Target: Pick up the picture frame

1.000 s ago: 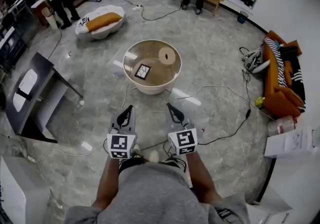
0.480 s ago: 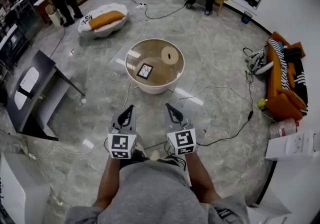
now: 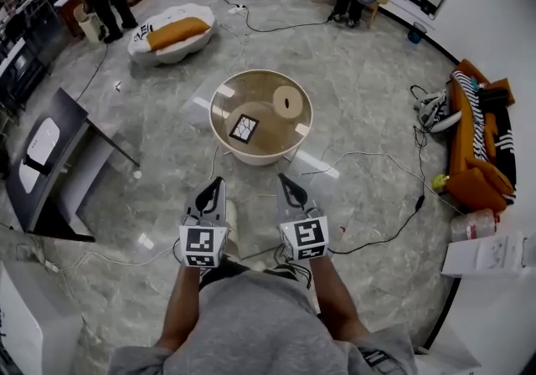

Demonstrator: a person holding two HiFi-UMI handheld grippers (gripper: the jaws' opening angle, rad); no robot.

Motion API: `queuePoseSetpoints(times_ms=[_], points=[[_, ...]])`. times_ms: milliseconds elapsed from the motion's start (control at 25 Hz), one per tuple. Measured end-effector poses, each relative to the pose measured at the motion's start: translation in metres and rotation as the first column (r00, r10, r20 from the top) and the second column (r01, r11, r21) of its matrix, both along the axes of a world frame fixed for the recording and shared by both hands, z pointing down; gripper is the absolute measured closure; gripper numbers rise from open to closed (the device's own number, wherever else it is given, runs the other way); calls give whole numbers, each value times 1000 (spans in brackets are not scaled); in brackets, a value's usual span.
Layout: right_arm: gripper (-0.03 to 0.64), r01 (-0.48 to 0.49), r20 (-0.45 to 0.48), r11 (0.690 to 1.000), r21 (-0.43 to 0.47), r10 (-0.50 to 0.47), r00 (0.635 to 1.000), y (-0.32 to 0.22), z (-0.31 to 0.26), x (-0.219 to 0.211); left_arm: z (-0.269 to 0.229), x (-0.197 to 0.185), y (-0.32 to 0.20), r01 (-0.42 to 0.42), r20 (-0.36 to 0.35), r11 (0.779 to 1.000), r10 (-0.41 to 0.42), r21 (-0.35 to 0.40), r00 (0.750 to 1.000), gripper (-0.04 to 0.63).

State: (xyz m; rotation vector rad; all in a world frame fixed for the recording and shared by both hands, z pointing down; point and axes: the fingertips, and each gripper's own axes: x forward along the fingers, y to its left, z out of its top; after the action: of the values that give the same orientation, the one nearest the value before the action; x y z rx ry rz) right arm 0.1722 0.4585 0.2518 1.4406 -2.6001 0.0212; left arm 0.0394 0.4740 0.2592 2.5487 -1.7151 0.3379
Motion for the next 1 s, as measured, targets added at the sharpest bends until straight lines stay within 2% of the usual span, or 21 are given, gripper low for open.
queuePoseSetpoints(times_ms=[560,1000], points=[[617,-77,-8,994,-83,76,997,-208,13,-59,6,-66,-219,-57,-9,997,56,-58,998,575],[617,-130,-30,985,-110,128,991,-327,26,-99,20,-105,-342,-118,-12,989,117,-91,993,575]])
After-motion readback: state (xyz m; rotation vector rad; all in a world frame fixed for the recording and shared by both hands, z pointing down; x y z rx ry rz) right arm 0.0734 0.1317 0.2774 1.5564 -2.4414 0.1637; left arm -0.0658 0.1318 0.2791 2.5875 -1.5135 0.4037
